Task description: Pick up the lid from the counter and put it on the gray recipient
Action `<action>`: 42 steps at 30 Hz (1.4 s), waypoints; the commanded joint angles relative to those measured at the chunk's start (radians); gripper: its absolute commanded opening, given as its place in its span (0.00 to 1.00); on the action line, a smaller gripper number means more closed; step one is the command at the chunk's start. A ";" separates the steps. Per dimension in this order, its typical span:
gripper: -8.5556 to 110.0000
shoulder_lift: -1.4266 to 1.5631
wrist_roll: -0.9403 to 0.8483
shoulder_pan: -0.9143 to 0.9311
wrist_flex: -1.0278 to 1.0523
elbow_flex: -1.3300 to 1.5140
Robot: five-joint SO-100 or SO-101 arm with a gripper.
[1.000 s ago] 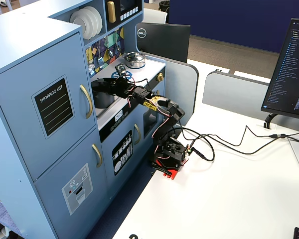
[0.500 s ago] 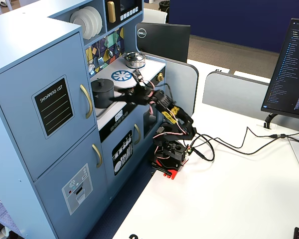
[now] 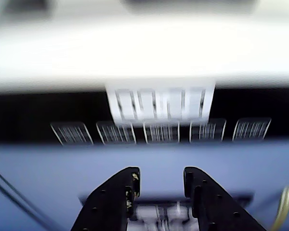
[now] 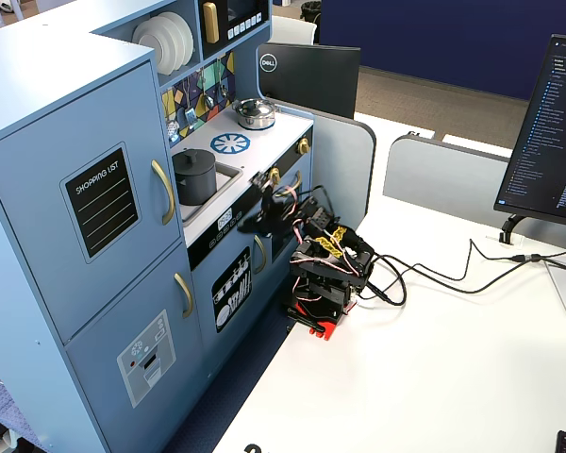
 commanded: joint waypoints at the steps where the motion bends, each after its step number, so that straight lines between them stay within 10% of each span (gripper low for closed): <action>1: 0.07 0.017 0.048 -0.008 -0.060 0.097; 26: 0.08 0.052 0.084 0.011 0.534 0.356; 42: 0.09 0.054 0.072 0.017 0.537 0.356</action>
